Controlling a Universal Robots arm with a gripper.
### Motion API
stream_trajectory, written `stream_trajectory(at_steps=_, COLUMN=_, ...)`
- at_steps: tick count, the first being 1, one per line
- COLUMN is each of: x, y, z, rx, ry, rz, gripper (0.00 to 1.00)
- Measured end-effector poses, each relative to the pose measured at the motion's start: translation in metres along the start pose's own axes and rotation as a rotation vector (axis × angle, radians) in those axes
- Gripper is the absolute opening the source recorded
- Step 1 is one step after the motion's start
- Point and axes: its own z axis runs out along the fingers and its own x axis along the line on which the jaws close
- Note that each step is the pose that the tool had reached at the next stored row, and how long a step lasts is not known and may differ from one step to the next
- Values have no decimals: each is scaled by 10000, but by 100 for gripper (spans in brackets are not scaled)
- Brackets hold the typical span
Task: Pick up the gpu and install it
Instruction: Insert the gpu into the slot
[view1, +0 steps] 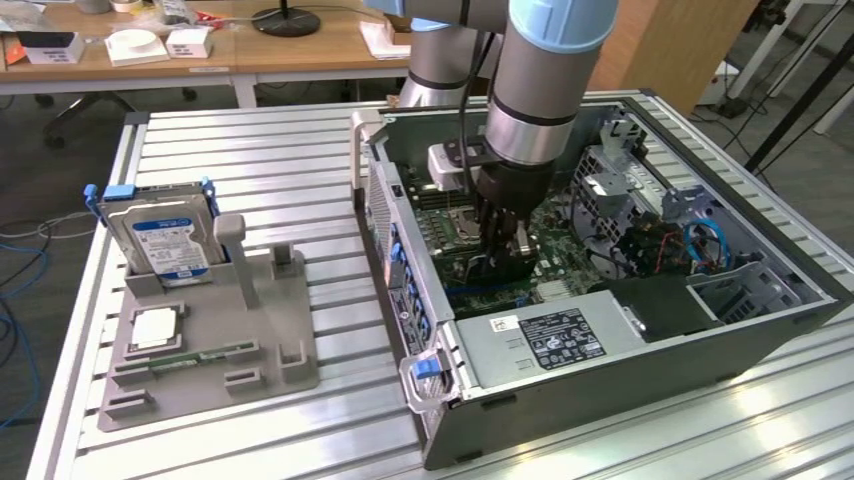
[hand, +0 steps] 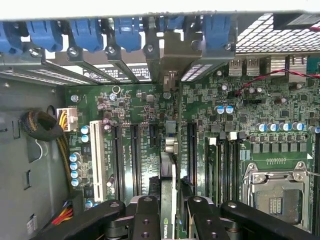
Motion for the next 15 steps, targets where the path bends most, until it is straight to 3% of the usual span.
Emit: stream_trajectory(at_steps=15, x=-3, y=3, z=19, rx=17, ry=-30, rz=3, gripper=26)
